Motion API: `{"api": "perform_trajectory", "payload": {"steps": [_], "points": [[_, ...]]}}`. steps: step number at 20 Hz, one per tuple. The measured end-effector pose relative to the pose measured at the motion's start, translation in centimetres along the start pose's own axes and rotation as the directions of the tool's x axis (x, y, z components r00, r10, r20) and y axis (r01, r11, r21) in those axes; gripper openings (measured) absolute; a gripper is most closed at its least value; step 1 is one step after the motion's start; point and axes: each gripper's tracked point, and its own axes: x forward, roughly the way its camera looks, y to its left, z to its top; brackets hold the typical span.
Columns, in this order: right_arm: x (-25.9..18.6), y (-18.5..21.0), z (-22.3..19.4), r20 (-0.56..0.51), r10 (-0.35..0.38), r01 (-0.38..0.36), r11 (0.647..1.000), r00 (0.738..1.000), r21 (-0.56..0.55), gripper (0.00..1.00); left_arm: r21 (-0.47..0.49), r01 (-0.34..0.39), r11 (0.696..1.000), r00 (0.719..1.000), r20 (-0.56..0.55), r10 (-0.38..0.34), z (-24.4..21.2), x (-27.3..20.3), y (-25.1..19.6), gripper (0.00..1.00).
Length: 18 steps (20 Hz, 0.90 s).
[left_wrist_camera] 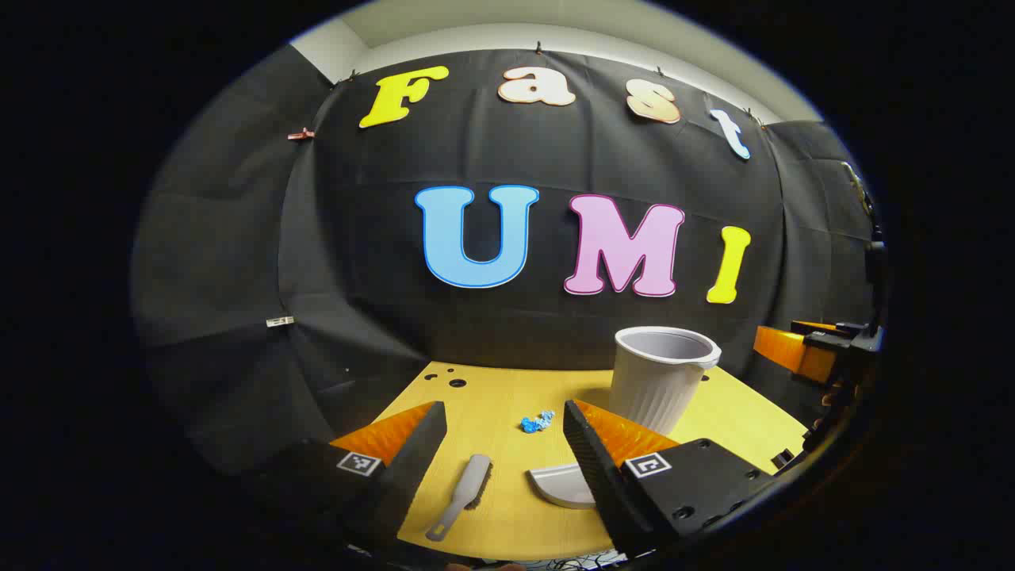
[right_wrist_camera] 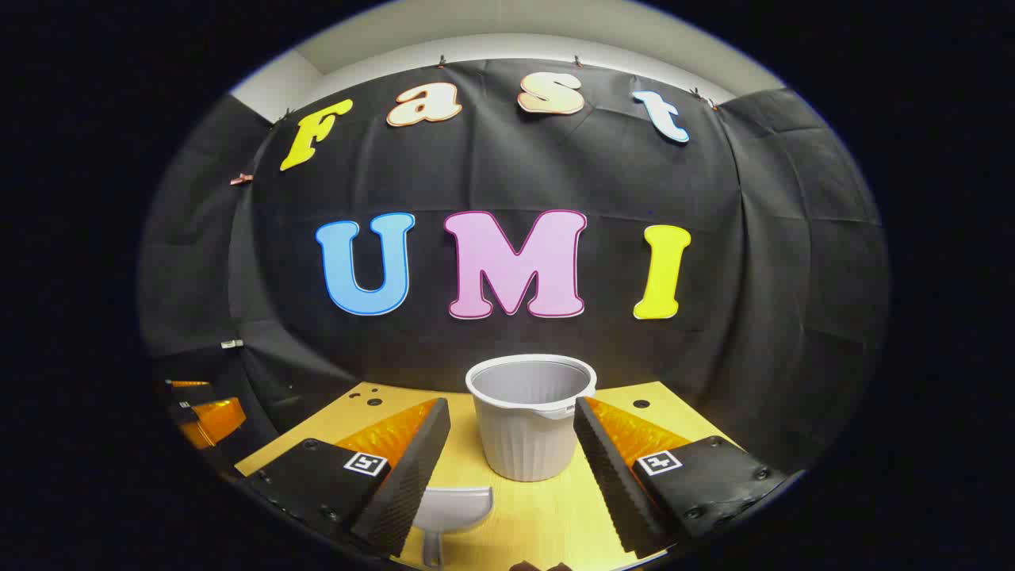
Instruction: Pick up the small broom and dustpan from the desktop, sweep the trash into the dustpan with the broom, and then empty the trash into the garbage bin.
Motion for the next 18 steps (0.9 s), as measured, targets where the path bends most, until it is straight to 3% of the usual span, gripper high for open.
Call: {"api": "perform_trajectory", "payload": {"steps": [10,14,15,18], "points": [[2.4,1.2,-1.2,-0.037,0.029,-0.029,0.999,0.999,-0.016,0.97,-0.024,0.023,0.999,0.995,-0.100,-0.025,-2.3,2.8,0.1,0.96],[2.8,2.0,-1.8,-0.065,0.047,-0.048,0.999,0.997,-0.015,0.97,-0.028,0.000,1.000,0.994,-0.112,-0.003,-2.6,3.4,1.3,0.96],[2.9,2.1,-1.9,-0.068,0.049,-0.050,0.999,0.996,-0.017,0.97,-0.012,-0.018,1.000,0.991,-0.131,0.016,-3.0,3.6,2.0,0.92],[3.4,2.8,-2.7,-0.100,0.057,-0.060,0.998,0.993,-0.020,0.97,-0.010,-0.032,0.999,0.983,-0.183,0.030,-4.1,4.4,3.6,0.96]]}}
